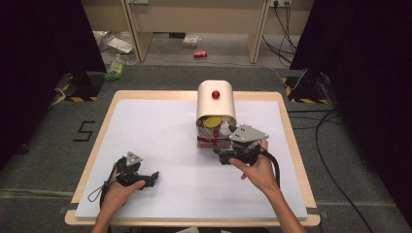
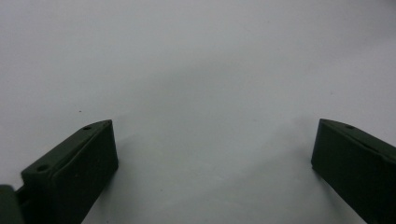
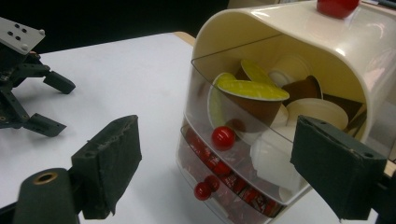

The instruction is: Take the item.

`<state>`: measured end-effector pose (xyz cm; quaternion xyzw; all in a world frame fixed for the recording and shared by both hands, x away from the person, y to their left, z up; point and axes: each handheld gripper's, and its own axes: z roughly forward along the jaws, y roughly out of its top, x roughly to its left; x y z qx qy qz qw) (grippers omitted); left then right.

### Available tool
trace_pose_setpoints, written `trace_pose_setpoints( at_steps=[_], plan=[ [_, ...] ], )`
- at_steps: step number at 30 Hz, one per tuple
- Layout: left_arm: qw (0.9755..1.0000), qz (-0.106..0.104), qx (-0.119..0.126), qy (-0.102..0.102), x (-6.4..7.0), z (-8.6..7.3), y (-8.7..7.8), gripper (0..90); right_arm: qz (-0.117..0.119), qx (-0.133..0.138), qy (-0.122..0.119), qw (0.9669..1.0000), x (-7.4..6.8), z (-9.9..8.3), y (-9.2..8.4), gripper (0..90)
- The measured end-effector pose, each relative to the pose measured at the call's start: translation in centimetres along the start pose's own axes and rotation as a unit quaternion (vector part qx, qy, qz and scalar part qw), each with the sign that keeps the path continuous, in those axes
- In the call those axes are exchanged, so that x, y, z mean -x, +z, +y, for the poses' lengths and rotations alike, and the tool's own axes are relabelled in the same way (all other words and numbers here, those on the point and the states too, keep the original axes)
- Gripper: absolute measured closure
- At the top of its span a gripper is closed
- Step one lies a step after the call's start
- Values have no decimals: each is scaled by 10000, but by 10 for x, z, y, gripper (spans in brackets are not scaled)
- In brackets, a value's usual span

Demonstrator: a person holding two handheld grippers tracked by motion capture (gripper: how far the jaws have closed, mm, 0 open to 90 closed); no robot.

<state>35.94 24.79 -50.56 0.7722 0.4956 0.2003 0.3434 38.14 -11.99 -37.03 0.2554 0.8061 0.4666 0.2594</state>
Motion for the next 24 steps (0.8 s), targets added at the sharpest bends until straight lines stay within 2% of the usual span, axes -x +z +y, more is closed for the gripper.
trace_pose_setpoints(
  at_steps=[5, 16, 24],
  plan=[
    [10000, 0, 2, 0, 0, 0, 0, 0, -23, 26, -80, 10000, 0, 6, 5, 165],
    [10000, -1, 2, -1, 0, 0, 0, 0, -61, 74, -52, 9999, 4, 9, 19, 165],
    [10000, -1, 4, -2, 0, 0, 0, 0, -46, -44, 5, 10000, 9, 5, 30, 168]
  ],
)
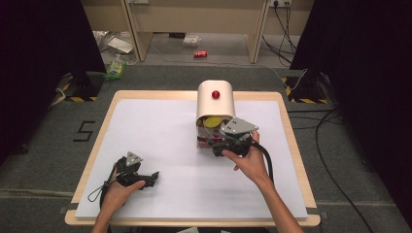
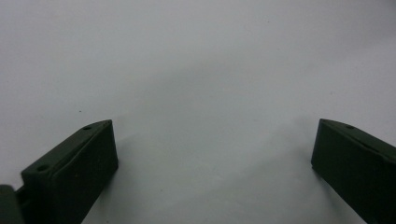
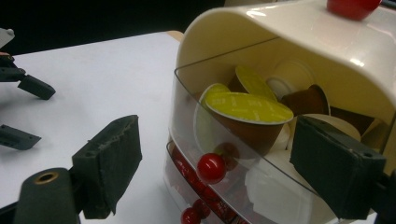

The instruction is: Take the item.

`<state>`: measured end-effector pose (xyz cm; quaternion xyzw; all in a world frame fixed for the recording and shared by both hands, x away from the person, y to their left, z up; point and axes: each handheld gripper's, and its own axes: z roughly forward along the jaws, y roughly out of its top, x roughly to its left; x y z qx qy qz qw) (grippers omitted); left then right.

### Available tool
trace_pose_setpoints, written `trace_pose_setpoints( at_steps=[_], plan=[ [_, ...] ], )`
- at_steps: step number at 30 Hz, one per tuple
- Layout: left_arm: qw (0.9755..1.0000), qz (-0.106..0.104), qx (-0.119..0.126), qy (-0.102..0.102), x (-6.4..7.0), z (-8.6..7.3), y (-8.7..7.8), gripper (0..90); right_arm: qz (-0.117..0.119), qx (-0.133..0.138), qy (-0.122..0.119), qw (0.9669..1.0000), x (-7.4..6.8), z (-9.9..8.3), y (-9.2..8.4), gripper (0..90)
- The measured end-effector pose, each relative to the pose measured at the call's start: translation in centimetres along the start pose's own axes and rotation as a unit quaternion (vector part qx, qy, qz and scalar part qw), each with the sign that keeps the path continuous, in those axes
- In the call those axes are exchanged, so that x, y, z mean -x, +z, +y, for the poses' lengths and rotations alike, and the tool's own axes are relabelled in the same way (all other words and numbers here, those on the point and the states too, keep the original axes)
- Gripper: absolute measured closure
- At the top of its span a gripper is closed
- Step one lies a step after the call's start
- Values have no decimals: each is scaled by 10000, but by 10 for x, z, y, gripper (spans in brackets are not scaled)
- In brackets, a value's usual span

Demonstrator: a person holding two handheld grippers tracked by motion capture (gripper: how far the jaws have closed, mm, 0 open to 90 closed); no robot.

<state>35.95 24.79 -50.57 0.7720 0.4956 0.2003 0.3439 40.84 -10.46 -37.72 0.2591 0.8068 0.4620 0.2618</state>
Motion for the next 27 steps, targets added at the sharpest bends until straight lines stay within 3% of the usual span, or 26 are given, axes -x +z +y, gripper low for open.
trace_pose_setpoints(
  at_steps=[7, 13, 27],
  plan=[
    [10000, 0, -1, -1, 0, 0, 0, 0, 27, -65, 44, 10000, 1, -3, 2, 158],
    [10000, 1, -2, 1, 0, 0, 0, 0, 214, -127, 131, 9996, 1, -1, -1, 158],
    [10000, 0, 0, 0, 0, 0, 0, 0, 280, -334, -103, 9990, -10, -2, -12, 166]
  ],
)
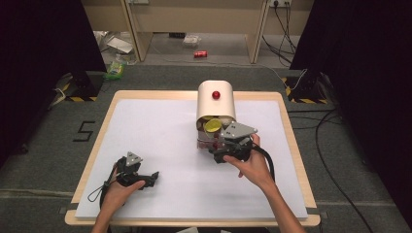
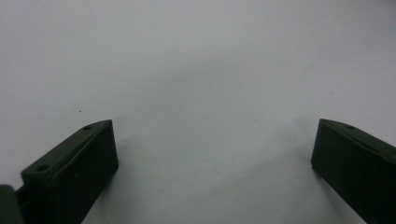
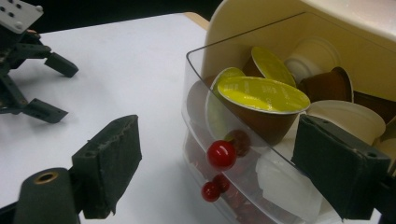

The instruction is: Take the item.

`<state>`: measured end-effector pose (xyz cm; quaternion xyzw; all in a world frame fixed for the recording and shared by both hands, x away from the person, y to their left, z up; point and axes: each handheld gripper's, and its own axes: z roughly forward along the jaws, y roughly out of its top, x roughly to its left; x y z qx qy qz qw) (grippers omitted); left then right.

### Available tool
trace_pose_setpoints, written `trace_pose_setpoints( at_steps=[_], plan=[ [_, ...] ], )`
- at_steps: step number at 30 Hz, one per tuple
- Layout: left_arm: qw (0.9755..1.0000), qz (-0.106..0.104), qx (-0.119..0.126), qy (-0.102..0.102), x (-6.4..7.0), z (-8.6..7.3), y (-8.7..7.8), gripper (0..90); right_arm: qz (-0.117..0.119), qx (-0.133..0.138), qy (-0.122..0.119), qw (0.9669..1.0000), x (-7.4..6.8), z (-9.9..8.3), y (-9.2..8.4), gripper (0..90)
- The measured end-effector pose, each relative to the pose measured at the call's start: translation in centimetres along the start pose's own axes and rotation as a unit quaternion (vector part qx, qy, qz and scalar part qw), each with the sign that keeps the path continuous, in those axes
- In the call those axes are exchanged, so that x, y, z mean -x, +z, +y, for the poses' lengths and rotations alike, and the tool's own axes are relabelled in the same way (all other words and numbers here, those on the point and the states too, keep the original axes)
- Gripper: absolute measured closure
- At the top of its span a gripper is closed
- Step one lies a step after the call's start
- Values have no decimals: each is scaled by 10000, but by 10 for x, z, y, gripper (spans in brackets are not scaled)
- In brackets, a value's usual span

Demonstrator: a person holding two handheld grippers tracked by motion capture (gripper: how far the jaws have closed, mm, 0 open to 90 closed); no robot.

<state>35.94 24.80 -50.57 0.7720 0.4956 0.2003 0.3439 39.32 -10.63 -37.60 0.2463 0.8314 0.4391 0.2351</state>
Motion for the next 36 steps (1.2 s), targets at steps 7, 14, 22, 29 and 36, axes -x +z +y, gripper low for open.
trace_pose_setpoints(
  at_steps=[7, 14, 22, 29, 36],
  plan=[
    [10000, -1, 1, -1, 0, 0, 0, 0, 72, 7, -41, 10000, -6, -4, -7, 181],
    [10000, -6, 4, -6, 0, 0, 0, 0, 67, -9, -76, 9999, -10, -6, -10, 181],
    [10000, -4, 5, -9, 0, 0, 0, 0, 168, -49, -121, 9998, -19, -12, -18, 183],
    [10000, -5, 6, -8, 0, 0, 0, 0, 199, -77, -161, 9996, -26, -15, -23, 190],
    [10000, -6, 7, -10, 0, 0, 0, 0, 227, -131, -176, 9995, -29, -17, -26, 202]
  ],
)
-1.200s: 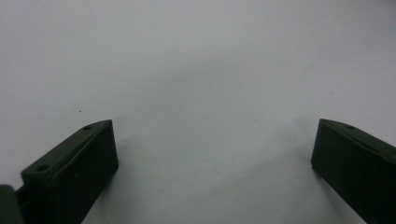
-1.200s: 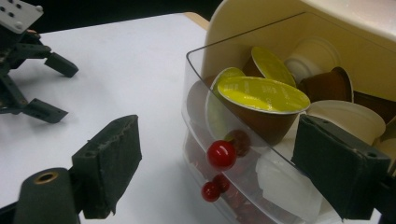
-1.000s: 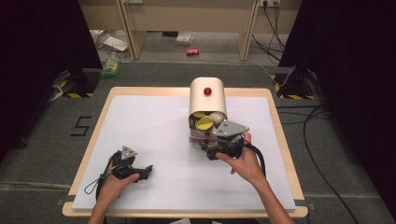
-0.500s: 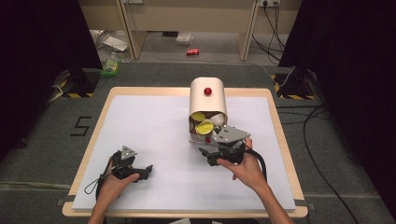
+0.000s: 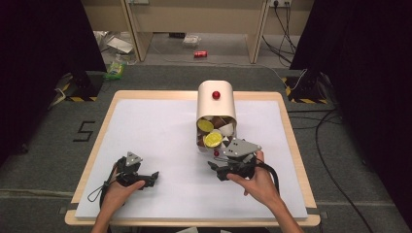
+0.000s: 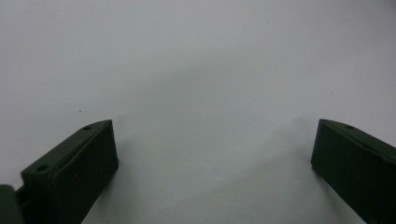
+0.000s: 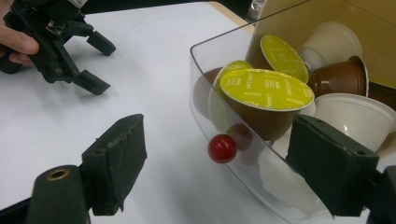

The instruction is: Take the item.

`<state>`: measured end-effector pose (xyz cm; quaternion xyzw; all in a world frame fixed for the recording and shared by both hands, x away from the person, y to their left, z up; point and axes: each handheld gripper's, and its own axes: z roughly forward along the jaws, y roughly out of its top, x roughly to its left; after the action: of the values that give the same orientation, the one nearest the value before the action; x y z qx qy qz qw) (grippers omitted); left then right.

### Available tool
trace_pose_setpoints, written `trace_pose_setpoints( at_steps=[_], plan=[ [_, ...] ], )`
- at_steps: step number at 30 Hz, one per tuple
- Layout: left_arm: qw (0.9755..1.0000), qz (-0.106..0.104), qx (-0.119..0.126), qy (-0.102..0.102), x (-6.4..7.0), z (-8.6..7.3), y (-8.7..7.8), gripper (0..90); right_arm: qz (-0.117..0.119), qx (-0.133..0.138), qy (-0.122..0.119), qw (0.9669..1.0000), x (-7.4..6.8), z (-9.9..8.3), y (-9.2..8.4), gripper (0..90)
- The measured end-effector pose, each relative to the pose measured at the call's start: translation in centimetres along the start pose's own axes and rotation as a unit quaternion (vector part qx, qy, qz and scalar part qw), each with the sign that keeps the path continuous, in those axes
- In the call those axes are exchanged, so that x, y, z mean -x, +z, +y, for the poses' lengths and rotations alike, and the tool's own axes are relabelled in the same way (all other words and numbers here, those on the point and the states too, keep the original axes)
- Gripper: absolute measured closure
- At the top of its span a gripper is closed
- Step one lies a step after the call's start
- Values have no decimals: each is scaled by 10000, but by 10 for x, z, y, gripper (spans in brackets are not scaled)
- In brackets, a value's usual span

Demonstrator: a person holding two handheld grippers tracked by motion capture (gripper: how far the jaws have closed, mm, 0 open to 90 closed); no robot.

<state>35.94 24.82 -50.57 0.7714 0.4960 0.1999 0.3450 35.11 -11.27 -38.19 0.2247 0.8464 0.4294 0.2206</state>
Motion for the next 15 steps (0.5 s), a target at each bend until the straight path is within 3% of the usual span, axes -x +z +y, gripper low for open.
trace_pose_setpoints(
  at_steps=[15],
  plan=[
    [10000, 1, 7, -7, 0, 0, 0, 0, 12, -215, -87, 9997, -7, -1, -3, 211]
  ],
)
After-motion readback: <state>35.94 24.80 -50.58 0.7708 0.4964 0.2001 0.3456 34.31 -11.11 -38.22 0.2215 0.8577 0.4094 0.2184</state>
